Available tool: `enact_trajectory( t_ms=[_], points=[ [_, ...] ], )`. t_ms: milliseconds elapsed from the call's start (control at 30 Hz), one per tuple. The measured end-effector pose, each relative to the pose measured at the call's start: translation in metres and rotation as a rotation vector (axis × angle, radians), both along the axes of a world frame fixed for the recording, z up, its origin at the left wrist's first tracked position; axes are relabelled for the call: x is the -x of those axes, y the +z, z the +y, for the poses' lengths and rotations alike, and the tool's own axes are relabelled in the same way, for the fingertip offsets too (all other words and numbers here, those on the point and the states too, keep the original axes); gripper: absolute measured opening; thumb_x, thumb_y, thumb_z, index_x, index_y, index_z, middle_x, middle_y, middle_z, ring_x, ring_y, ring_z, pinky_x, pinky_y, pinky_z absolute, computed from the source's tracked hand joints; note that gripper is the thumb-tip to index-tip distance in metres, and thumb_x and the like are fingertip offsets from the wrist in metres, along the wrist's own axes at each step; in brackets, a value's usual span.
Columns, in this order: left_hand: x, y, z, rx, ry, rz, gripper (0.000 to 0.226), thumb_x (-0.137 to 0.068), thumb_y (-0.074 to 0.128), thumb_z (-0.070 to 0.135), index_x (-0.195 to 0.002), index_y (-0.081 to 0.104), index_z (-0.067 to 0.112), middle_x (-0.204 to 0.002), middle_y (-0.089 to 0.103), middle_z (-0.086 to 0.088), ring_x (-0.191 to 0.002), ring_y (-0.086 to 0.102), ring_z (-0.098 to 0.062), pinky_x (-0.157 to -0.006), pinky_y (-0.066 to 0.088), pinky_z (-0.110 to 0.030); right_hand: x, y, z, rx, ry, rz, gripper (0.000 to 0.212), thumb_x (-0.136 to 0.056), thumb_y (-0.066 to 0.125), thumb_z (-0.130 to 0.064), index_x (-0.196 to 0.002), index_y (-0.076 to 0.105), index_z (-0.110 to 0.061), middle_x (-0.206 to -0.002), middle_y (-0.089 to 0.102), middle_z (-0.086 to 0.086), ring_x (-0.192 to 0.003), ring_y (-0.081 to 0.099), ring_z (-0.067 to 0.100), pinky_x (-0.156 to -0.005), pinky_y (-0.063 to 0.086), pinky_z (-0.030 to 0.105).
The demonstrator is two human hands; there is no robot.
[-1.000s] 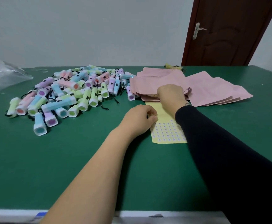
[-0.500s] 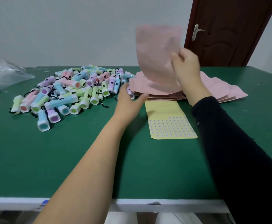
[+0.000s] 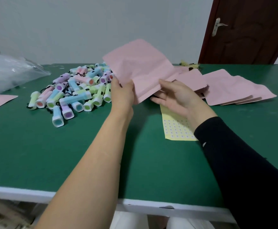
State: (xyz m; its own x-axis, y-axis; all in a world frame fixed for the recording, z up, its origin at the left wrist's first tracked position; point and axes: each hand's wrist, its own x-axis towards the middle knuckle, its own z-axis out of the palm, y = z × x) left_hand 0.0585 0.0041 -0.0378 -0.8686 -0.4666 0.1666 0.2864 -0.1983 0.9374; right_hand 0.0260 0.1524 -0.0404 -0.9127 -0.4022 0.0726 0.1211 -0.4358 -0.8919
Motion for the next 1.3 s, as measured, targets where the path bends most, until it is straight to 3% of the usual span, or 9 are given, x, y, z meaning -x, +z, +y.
enact_trajectory(
  t_ms=[100,167,300,400,633,733,867,1067,1300],
  points=[
    [-0.001,-0.004,0.007,0.178,0.171,-0.092,0.067,-0.086,0.063,0.01,-0.144,0.03,0.016,-0.134,0.046,-0.003,-0.119,0.048,-0.017,-0.1,0.041,-0.034,-0.003,-0.004,-0.016,0.026,-0.082,0.026,0.012,-0.099,0.051,-0.006,-0.108,0.059,-0.005,-0.097,0.075,0.009,-0.093,0.072,0.023,-0.081,0.06,0.039],
    [-0.001,-0.007,0.007,0.463,0.357,-0.094,0.072,-0.08,0.07,0.016,-0.143,0.033,0.02,-0.14,0.036,-0.007,-0.126,0.034,-0.022,-0.101,0.029,-0.031,-0.004,-0.008,-0.021,0.045,-0.161,0.052,0.009,-0.099,0.051,-0.007,-0.102,0.06,-0.007,-0.091,0.076,0.006,-0.088,0.073,0.02,-0.079,0.06,0.037],
    [0.0,-0.007,0.008,1.003,0.274,0.119,0.018,-0.082,0.069,0.028,-0.099,0.066,0.023,-0.109,0.063,0.003,-0.113,0.048,-0.022,-0.088,0.03,-0.023,-0.006,-0.009,-0.02,0.142,-0.188,0.079,0.01,-0.099,0.053,-0.011,-0.097,0.062,-0.006,-0.084,0.075,0.009,-0.08,0.072,0.02,-0.075,0.059,0.035],
    [-0.001,-0.009,0.015,0.937,0.121,0.175,0.018,-0.081,0.076,0.031,-0.087,0.06,0.027,-0.091,0.057,0.016,-0.099,0.048,-0.013,-0.082,0.037,-0.021,-0.009,-0.006,-0.018,0.201,-0.163,0.009,0.014,-0.099,0.053,-0.018,-0.092,0.059,-0.007,-0.076,0.065,0.01,-0.073,0.067,0.019,-0.07,0.058,0.034],
    [-0.004,-0.005,0.01,0.733,0.031,0.171,0.021,-0.08,0.079,0.025,-0.092,0.062,0.022,-0.09,0.06,0.017,-0.089,0.055,0.0,-0.075,0.041,-0.006,-0.012,-0.006,-0.017,0.153,-0.059,-0.037,0.054,-0.1,0.04,-0.051,-0.111,0.067,-0.006,-0.104,0.07,0.015,-0.104,0.068,0.028,-0.089,0.056,0.04],
    [-0.006,-0.002,0.01,0.672,-0.015,0.152,0.019,-0.082,0.078,0.023,-0.095,0.065,0.02,-0.093,0.062,0.016,-0.093,0.058,-0.004,-0.081,0.046,-0.013,-0.011,-0.006,-0.016,0.154,-0.061,-0.034,0.054,-0.1,0.04,-0.05,-0.115,0.066,-0.006,-0.117,0.067,0.018,-0.117,0.062,0.031,-0.092,0.055,0.04],
    [-0.009,0.0,0.009,0.573,-0.099,0.114,0.014,-0.085,0.076,0.022,-0.095,0.066,0.022,-0.09,0.064,0.014,-0.096,0.061,-0.009,-0.073,0.047,-0.031,-0.011,-0.006,-0.015,0.157,-0.062,-0.047,0.051,-0.1,0.041,-0.05,-0.112,0.067,-0.007,-0.114,0.07,0.014,-0.109,0.067,0.027,-0.09,0.056,0.04],
    [-0.01,0.001,0.007,0.522,-0.149,0.096,0.013,-0.087,0.074,0.021,-0.096,0.065,0.024,-0.091,0.065,0.011,-0.088,0.06,-0.01,-0.068,0.043,-0.023,-0.013,-0.003,-0.016,0.169,-0.051,-0.061,0.046,-0.1,0.043,-0.046,-0.113,0.066,-0.008,-0.116,0.069,0.013,-0.109,0.066,0.026,-0.095,0.054,0.041],
    [-0.01,0.001,0.008,0.517,-0.111,0.102,0.008,-0.091,0.067,0.024,-0.098,0.07,0.02,-0.084,0.068,0.011,-0.072,0.061,-0.001,-0.058,0.041,-0.012,-0.017,-0.003,-0.019,0.144,-0.052,-0.019,0.027,-0.102,0.048,-0.019,-0.122,0.055,-0.002,-0.12,0.065,0.02,-0.117,0.062,0.033,-0.093,0.055,0.043]
  ],
)
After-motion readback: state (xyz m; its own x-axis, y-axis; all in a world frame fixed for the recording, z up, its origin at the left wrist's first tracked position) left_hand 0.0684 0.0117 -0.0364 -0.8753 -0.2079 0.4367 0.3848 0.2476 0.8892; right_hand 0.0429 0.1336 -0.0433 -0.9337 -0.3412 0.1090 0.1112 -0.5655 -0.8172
